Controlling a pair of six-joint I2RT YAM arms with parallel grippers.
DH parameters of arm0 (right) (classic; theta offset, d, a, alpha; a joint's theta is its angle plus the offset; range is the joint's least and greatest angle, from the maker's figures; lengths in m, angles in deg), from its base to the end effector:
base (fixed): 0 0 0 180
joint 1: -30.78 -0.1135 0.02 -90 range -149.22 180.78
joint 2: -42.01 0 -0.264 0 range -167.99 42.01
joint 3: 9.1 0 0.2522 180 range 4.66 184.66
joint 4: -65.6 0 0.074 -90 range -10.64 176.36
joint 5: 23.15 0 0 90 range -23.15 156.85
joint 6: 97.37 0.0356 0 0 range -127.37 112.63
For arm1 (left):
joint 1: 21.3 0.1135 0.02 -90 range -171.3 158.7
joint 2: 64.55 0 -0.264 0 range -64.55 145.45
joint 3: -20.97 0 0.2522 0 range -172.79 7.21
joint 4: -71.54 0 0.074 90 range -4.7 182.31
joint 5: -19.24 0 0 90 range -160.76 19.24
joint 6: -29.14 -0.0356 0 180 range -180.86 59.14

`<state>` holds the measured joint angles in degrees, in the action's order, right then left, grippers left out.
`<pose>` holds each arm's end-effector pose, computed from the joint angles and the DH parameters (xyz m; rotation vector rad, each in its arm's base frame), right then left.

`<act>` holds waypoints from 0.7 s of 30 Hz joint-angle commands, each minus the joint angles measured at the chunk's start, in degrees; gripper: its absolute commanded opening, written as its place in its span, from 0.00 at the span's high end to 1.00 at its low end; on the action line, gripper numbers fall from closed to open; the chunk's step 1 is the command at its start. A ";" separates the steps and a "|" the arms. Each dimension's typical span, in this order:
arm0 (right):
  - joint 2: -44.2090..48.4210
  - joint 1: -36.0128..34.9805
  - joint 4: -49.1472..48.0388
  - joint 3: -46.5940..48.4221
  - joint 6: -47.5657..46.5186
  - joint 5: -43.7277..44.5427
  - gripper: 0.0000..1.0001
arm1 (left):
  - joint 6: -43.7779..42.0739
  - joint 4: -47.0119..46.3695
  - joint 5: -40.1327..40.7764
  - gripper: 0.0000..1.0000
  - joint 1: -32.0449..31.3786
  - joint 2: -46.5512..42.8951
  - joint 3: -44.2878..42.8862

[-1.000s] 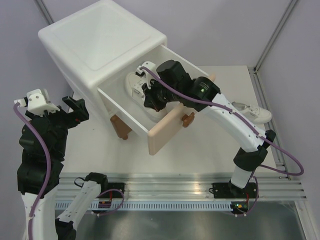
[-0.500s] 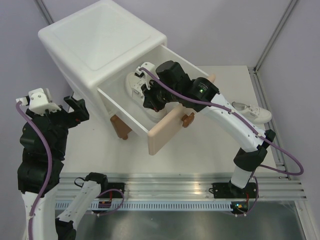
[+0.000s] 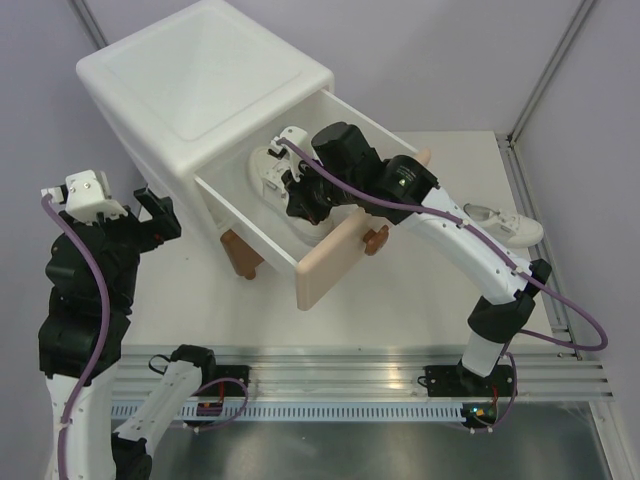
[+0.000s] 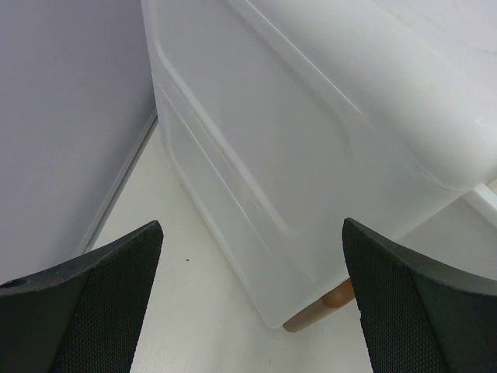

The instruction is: Place and organize the shoes in the shoe cabinet

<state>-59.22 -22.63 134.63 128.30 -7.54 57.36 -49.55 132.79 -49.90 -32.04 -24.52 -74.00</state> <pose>0.2138 0.2979 0.4621 -1.0906 1.9372 0.7067 0.0705 -0.0005 0.4780 -0.2804 1.6500 0.0156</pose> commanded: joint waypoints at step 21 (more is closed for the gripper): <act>-1.51 -0.12 -5.26 1.52 3.68 -1.67 0.86 | -3.14 -0.37 1.64 0.00 -0.33 0.66 -2.37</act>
<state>-59.11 -22.63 134.32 127.97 -5.35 55.78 -50.47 132.88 -49.76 -32.04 -23.96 -74.65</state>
